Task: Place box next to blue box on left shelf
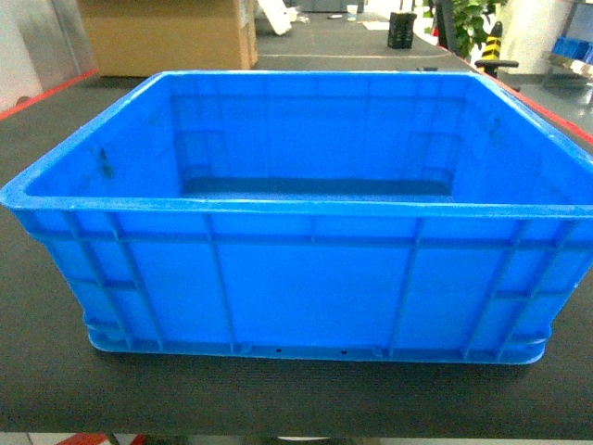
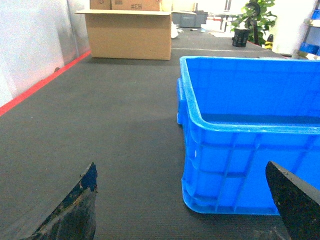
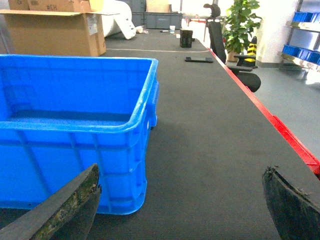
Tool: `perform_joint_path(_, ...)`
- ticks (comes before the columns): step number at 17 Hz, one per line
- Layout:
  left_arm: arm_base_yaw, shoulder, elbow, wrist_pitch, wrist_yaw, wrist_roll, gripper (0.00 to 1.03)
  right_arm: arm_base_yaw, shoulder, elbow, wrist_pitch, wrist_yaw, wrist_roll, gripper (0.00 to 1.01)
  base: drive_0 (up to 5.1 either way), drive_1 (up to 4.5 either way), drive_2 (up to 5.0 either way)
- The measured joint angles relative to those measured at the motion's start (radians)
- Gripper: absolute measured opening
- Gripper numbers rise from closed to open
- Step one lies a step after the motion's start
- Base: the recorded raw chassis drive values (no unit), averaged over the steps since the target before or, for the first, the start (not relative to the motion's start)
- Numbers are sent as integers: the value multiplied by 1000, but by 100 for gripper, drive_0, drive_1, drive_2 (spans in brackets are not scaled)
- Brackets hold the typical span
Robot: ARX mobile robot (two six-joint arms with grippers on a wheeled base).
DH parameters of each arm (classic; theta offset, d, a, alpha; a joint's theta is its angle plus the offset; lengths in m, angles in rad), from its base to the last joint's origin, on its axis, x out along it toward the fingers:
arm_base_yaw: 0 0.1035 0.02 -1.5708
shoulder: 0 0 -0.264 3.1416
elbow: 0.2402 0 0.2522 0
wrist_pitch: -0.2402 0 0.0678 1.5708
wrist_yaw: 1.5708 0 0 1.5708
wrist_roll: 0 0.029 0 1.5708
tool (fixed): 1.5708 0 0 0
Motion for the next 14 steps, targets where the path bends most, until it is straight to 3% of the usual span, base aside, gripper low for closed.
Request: perform_joint_path(14,0,0,0,0,0,0,98,0,0,0,0,0,0,98,0,0,0)
